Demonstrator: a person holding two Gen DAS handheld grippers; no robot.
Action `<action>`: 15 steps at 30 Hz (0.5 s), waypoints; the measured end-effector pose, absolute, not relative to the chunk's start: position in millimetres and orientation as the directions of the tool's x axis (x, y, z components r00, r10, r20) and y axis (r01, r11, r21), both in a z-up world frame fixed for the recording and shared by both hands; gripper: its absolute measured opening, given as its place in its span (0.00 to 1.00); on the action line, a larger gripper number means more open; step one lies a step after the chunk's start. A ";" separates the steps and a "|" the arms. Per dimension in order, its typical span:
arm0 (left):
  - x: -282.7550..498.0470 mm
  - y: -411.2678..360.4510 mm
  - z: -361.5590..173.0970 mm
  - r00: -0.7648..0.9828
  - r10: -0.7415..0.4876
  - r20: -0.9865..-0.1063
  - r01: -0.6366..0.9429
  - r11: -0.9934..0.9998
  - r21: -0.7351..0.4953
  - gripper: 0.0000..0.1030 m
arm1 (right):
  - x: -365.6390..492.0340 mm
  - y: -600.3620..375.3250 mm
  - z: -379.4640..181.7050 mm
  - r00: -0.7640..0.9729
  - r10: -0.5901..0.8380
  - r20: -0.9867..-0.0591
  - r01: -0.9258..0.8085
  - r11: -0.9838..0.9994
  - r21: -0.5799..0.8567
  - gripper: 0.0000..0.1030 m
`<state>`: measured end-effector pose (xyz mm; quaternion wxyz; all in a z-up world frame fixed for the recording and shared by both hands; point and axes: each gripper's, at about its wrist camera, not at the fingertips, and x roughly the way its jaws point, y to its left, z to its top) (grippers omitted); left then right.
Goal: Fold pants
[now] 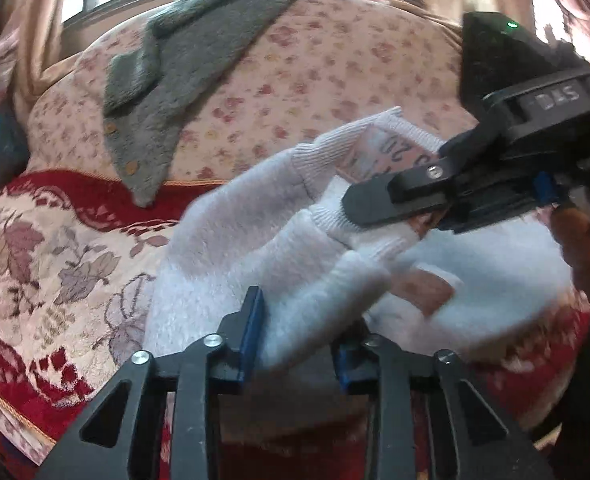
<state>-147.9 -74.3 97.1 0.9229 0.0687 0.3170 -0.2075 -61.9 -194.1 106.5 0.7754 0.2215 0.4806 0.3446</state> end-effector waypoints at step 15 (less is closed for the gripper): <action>-156.9 -100.7 57.0 0.645 -0.305 -0.700 0.470 0.881 0.049 0.27 | -77.0 -263.9 50.3 0.338 0.600 -0.725 -0.049 0.780 0.623 0.92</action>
